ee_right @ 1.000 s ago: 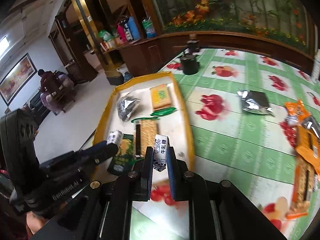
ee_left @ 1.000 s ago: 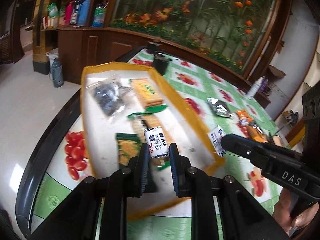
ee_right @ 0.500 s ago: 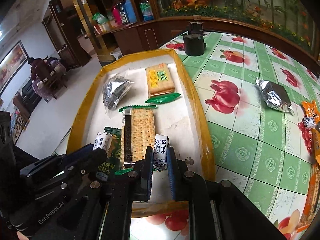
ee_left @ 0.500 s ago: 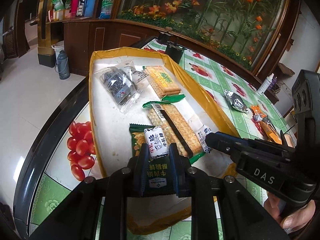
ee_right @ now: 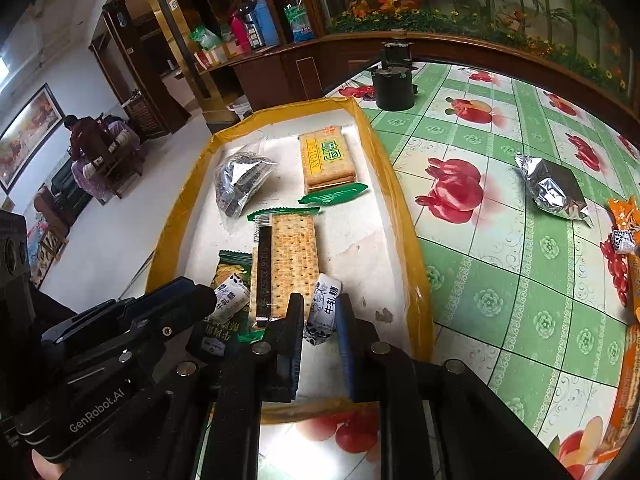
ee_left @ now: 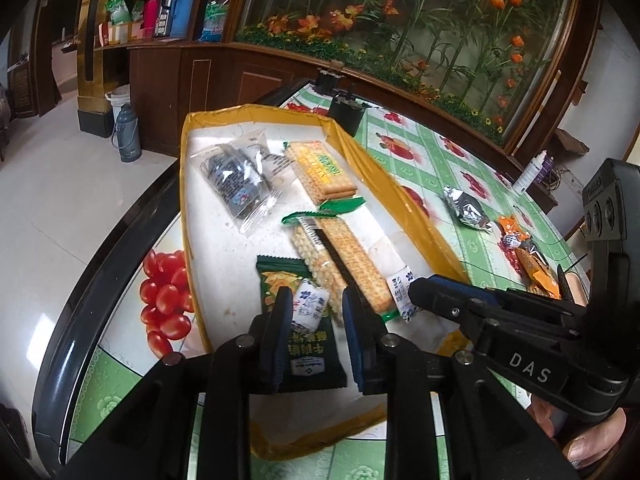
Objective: Organize snacks
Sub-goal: 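Open both tools to drop the white candy packs into the box, then move both tools back over the snack pile on the table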
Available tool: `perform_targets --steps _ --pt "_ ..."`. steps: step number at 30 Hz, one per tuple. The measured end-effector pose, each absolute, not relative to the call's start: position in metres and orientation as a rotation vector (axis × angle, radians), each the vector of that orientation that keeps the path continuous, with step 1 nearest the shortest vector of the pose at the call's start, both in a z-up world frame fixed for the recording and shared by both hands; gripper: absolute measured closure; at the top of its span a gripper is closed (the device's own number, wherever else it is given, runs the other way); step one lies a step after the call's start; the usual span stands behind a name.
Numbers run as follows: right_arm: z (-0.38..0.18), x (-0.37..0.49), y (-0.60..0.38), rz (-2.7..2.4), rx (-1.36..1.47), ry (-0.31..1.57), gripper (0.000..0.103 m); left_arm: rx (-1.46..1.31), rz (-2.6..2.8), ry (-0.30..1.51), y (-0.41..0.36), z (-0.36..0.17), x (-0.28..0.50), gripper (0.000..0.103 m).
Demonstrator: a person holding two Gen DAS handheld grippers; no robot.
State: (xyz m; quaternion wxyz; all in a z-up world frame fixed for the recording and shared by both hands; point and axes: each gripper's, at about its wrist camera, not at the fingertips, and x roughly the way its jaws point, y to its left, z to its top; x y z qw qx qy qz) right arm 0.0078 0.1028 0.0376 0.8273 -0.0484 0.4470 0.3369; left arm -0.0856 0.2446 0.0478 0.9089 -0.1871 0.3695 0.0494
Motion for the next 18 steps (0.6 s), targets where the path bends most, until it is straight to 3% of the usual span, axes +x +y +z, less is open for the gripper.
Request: perform_targets --steps 6,10,16,18 --pt "0.051 0.001 0.081 0.728 -0.049 0.924 0.084 -0.365 0.084 0.746 0.231 0.059 -0.088 0.074" --pt "0.059 0.001 0.064 0.732 -0.005 0.907 0.073 -0.355 0.081 0.745 0.224 0.061 -0.086 0.073" --pt "0.062 0.003 0.042 0.718 0.048 0.907 0.073 -0.339 0.065 0.745 0.212 0.066 -0.088 0.072" --pt "0.064 0.002 0.031 0.707 0.049 0.896 0.073 -0.328 0.051 0.748 0.206 0.067 -0.088 0.068"
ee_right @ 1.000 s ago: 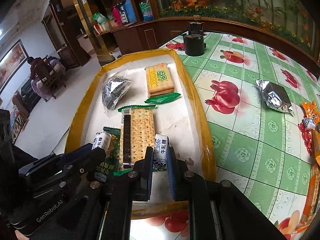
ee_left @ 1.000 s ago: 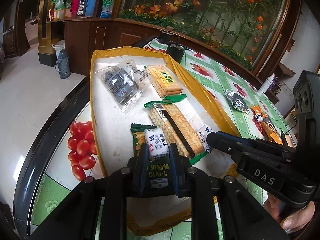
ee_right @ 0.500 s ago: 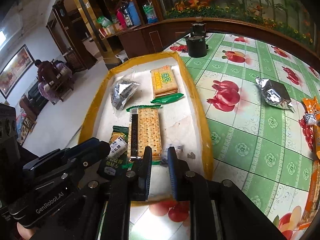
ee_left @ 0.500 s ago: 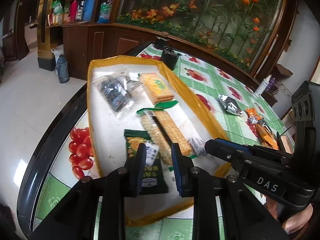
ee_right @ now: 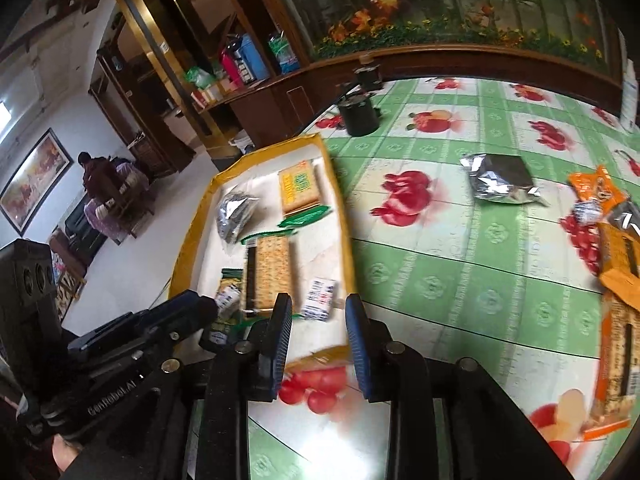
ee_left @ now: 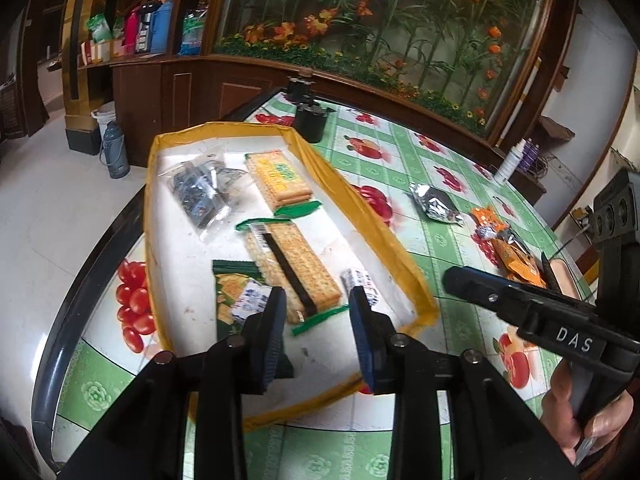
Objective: Organize snacks
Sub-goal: 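Move both tools back over the snack pile on the table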
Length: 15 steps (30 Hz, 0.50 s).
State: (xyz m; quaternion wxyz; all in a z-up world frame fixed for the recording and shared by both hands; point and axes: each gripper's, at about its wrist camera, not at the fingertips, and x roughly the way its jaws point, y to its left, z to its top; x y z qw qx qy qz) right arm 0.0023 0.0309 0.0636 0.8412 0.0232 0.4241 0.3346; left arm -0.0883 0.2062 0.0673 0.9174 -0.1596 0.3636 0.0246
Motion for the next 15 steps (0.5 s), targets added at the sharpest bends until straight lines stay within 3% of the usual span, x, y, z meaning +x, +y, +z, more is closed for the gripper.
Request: perform_targets --steps 2,15 --pt "0.064 0.002 0.012 0.664 0.049 0.879 0.071 -0.315 0.038 0.751 0.199 0.067 -0.088 0.063" --pt "0.048 0.032 -0.199 0.086 0.203 0.885 0.070 -0.184 -0.160 0.811 0.105 0.061 -0.073 0.063"
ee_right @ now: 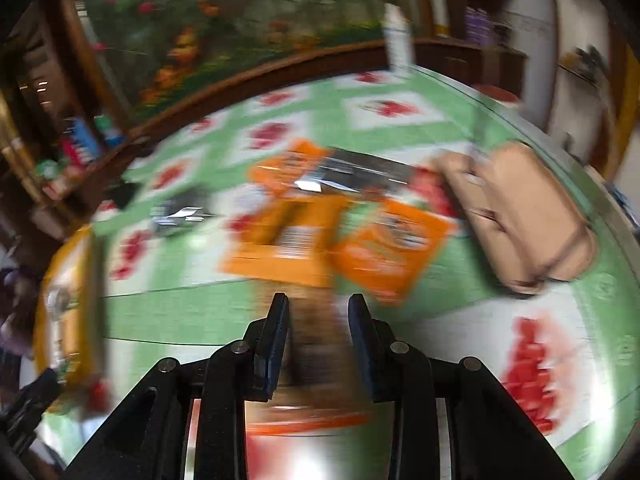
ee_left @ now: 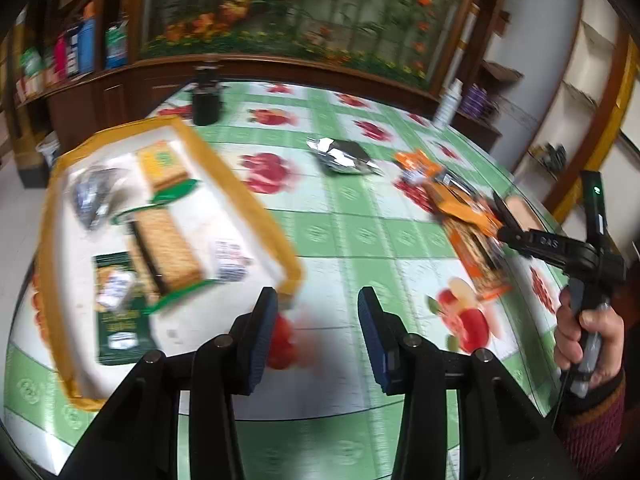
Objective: Organize snacks
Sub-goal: 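Move both tools back over the snack pile on the table, then grasp the tan striped biscuit bar with the left tool while the right tool grasps a white candy pack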
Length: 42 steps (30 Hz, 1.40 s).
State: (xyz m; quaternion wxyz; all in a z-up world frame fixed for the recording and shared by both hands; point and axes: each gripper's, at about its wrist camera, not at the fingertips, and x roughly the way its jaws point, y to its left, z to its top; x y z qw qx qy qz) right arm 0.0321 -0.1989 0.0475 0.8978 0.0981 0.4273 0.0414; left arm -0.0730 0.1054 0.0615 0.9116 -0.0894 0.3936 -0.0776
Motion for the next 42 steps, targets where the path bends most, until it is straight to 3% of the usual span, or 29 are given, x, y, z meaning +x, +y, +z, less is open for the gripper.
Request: perform_targets --steps 6,9,12,20,23,25,30,42 --pt "0.032 0.032 -0.215 0.121 0.186 0.919 0.070 -0.149 -0.201 0.835 0.079 0.056 -0.069 0.063" --pt "0.024 0.037 -0.218 0.125 0.190 0.929 0.075 -0.135 -0.211 0.842 0.072 0.054 -0.070 0.063" --pt "0.014 0.042 -0.219 0.144 0.210 0.938 0.086 -0.131 -0.214 0.848 0.071 0.052 -0.068 0.063" --pt "0.015 0.031 -0.182 0.237 0.094 0.919 0.088 -0.200 -0.281 0.898 0.065 0.046 -0.056 0.061" --pt "0.015 0.022 -0.157 0.349 0.043 0.917 0.089 -0.191 -0.292 0.890 0.055 0.051 -0.049 0.049" --pt "0.016 0.020 -0.155 0.352 0.058 0.907 0.089 -0.174 -0.305 0.878 0.046 0.055 -0.041 0.035" --pt "0.016 0.024 -0.180 0.307 0.144 0.891 0.089 -0.044 -0.363 0.865 0.011 0.058 -0.010 0.018" --pt "0.014 0.029 -0.204 0.293 0.246 0.911 0.089 0.154 -0.436 0.985 -0.041 0.020 0.054 0.017"
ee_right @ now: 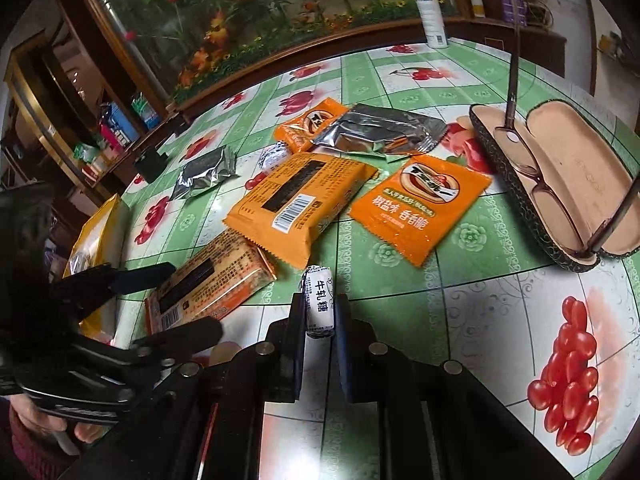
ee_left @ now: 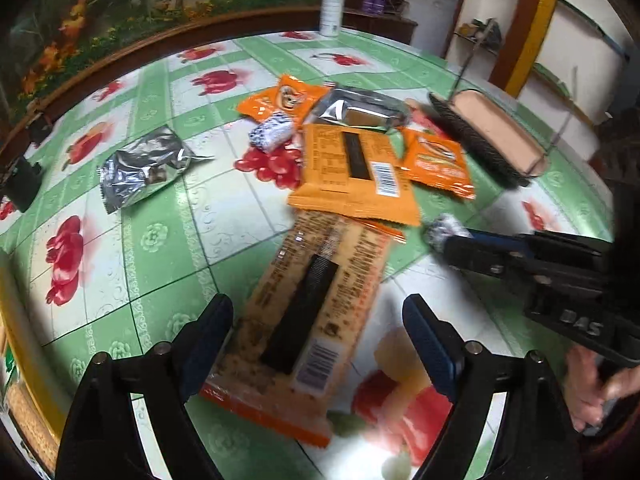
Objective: Organize snacks
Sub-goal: 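Grasp the tan striped biscuit bar with the left tool while the right tool grasps a white candy pack, then carry the biscuit bar with the left tool while the right tool carries the candy to the box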
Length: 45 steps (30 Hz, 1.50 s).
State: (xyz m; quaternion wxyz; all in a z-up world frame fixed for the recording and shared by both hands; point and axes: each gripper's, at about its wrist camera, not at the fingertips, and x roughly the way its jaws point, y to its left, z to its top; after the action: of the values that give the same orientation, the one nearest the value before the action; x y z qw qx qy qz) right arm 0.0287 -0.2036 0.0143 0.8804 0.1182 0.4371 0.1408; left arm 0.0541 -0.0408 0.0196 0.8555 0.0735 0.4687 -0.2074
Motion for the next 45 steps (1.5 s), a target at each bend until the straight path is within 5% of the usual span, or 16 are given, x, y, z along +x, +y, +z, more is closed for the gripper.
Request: perform_targets --steps 2,4,10,45 --pt "0.015 0.028 -0.204 0.291 0.246 0.908 0.089 0.151 -0.419 0.996 -0.042 0.013 0.052 0.018" --pt "0.015 0.028 -0.204 0.295 0.246 0.906 0.089 0.166 -0.389 0.954 -0.044 0.013 0.045 0.035" --pt "0.016 0.026 -0.198 0.306 0.219 0.900 0.089 0.107 -0.347 0.955 -0.037 0.017 0.024 0.049" --pt "0.019 0.008 -0.162 0.398 0.099 0.852 0.088 0.024 -0.258 0.916 0.001 0.017 -0.008 0.050"
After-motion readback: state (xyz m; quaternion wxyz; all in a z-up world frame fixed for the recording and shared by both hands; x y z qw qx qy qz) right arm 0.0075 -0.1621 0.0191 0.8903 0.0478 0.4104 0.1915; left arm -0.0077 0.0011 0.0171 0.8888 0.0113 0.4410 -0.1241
